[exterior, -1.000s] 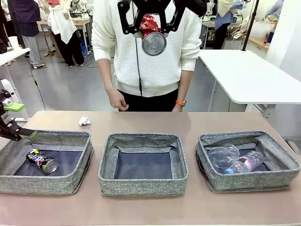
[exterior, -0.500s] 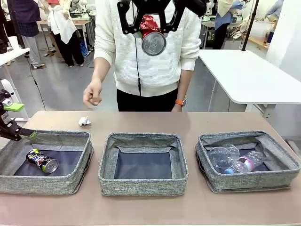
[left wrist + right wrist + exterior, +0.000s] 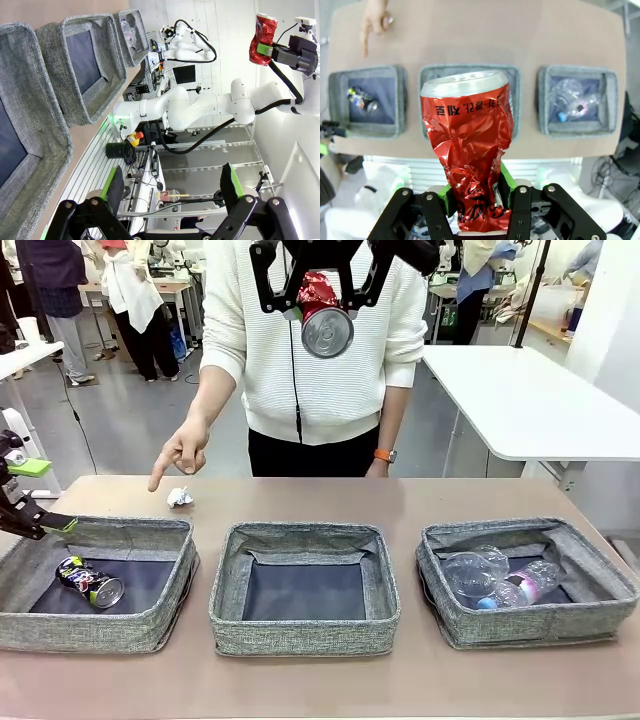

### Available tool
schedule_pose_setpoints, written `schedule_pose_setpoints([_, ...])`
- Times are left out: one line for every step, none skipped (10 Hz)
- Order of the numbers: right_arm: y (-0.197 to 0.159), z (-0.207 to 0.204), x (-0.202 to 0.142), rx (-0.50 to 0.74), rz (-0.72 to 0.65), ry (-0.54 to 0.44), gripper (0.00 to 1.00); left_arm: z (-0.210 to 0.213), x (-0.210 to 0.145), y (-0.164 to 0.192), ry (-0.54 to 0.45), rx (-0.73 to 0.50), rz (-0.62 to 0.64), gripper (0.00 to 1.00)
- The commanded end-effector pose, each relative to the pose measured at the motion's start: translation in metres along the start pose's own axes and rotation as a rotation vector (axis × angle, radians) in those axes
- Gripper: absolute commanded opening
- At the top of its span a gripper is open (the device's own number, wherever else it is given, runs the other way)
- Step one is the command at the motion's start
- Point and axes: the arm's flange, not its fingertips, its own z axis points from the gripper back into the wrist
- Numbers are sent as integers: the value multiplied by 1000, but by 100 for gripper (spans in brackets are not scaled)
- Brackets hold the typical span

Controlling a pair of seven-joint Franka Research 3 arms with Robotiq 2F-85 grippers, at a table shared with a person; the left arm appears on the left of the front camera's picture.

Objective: Sort the waste into the appropriate baskets.
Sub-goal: Place the picked waste into the Fabric basket indicated by the person.

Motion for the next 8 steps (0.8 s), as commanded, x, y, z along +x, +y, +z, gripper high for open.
schedule_pose_setpoints([-1, 1, -1, 22, -3, 9, 25, 2, -2, -4, 9, -2, 3, 100])
schedule_pose_setpoints([-1, 1, -1, 22, -3, 9, 25, 2, -2, -4, 9, -2, 3, 100])
schedule_pose_setpoints([-1, 1, -1, 22, -3, 9, 25, 2, -2, -4, 9, -2, 3, 100])
schedule_pose_setpoints([-1, 1, -1, 22, -3, 9, 25, 2, -2, -4, 9, -2, 3, 100])
schedule_pose_setpoints([0, 0, 0, 0, 0, 0, 25, 0, 0, 0, 0, 0, 0, 100])
schedule_pose_setpoints([22, -28, 5, 20, 77, -18, 25, 5, -8, 10, 28, 22, 49, 100])
schedule_pose_setpoints([54, -66, 11, 61, 180, -8, 25, 16, -21, 20, 39, 49, 100, 100])
schedule_pose_setpoints([89, -106, 16, 150, 281, -9, 25, 38, -40, 25, 31, 109, 153, 100])
